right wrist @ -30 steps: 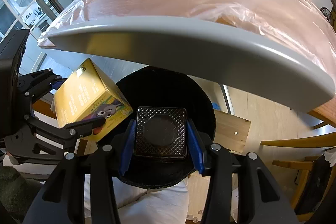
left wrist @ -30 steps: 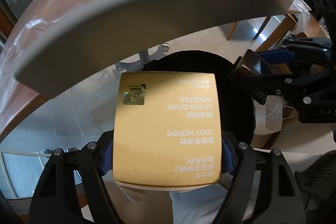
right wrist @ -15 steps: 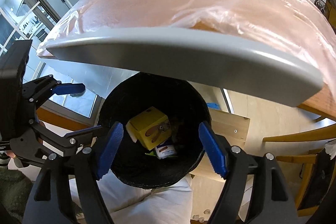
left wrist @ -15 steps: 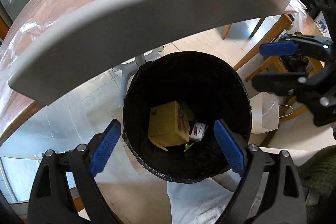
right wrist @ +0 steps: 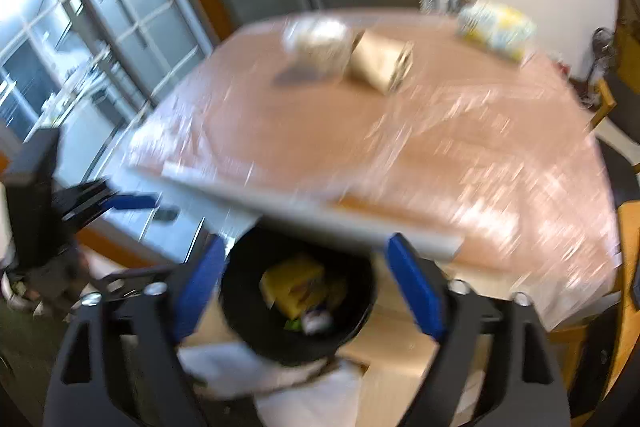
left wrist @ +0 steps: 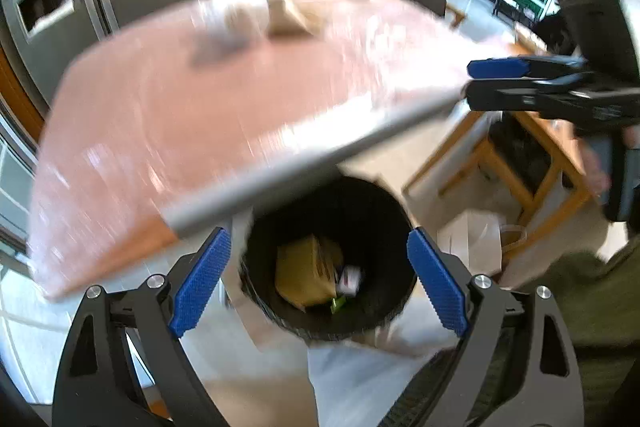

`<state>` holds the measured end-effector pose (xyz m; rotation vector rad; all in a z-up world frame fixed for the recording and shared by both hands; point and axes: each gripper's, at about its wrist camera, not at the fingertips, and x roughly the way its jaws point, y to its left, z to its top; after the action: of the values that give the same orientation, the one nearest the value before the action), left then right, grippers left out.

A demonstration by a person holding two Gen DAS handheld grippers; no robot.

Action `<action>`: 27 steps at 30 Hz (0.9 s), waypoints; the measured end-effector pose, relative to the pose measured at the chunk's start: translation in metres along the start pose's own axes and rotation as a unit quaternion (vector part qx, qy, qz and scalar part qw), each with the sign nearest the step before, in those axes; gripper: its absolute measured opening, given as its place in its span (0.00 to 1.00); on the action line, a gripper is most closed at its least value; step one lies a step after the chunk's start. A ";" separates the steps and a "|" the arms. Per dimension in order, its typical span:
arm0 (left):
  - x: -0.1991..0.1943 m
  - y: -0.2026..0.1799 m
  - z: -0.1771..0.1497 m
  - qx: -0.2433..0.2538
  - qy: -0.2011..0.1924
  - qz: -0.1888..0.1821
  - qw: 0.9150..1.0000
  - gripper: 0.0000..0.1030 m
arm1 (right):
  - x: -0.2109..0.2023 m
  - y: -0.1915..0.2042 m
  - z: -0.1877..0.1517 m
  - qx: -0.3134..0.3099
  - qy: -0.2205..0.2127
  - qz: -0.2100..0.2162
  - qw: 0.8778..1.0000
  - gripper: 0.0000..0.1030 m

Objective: Collect trash
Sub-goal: 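Move both tools back to the table toward the plastic bag and paper sleeve, then grasp the clear plastic bag with the left tool while the right tool grasps the tan paper sleeve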

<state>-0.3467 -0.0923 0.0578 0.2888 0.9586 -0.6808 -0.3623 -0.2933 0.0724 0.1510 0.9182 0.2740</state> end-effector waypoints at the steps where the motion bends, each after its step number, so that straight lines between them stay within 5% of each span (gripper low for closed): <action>1: -0.006 0.006 0.015 -0.005 -0.018 0.011 1.000 0.89 | 0.003 -0.010 0.014 0.025 -0.015 0.000 1.000 0.87; 6: 0.007 0.043 0.079 -0.043 -0.067 0.026 0.996 0.90 | 0.051 -0.052 0.075 0.132 -0.019 0.002 0.991 0.88; 10: 0.042 0.067 0.122 -0.050 -0.066 0.040 0.996 0.90 | 0.094 -0.070 0.109 0.162 0.003 0.014 0.987 0.88; 14: 0.073 0.081 0.146 -0.045 -0.052 0.045 0.997 0.90 | 0.128 -0.085 0.128 0.190 0.028 0.027 0.981 0.88; 27: 0.134 0.102 0.182 -0.049 -0.021 -0.028 0.998 0.90 | 0.166 -0.093 0.156 0.213 0.064 0.067 0.973 0.88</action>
<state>-0.1100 -0.1620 0.0417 0.1618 0.9604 -0.6863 -0.1260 -0.3346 0.0172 0.5980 1.0887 0.2092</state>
